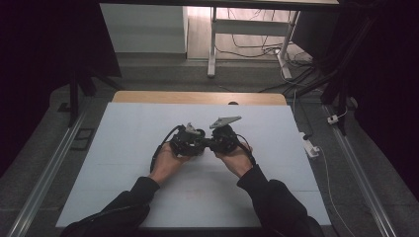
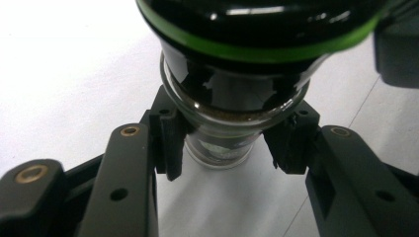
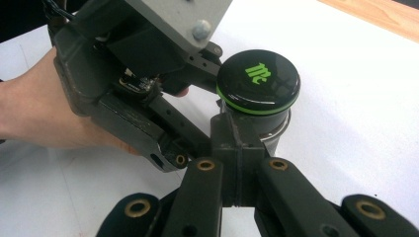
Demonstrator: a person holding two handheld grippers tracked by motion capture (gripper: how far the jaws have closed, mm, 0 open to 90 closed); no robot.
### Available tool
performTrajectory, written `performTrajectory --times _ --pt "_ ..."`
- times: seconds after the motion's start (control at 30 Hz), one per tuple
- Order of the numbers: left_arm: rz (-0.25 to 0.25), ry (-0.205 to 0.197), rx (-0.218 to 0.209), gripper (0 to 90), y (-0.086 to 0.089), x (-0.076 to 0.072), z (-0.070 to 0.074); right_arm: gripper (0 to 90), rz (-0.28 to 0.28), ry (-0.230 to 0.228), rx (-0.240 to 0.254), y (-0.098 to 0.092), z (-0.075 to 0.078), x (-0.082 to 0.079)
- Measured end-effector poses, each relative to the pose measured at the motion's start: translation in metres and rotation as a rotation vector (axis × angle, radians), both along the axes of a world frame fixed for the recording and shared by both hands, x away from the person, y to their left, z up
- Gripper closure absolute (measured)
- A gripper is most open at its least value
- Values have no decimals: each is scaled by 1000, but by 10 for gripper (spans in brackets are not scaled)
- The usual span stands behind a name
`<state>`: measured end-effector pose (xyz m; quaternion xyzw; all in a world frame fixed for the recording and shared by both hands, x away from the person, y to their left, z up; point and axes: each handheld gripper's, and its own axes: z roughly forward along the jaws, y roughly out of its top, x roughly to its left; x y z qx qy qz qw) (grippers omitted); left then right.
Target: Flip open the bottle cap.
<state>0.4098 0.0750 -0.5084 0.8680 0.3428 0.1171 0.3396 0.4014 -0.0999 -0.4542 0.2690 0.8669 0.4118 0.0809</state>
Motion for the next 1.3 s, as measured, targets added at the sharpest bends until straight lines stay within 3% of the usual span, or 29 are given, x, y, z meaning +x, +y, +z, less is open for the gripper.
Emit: performTrajectory --times 0.73,1.3 --pt "7 2 -3 539 0 0 0 893 -34 -28 30 1 9 5" --pt "4 -7 0 538 -1 -1 -1 892 -92 -41 49 -1 12 26"
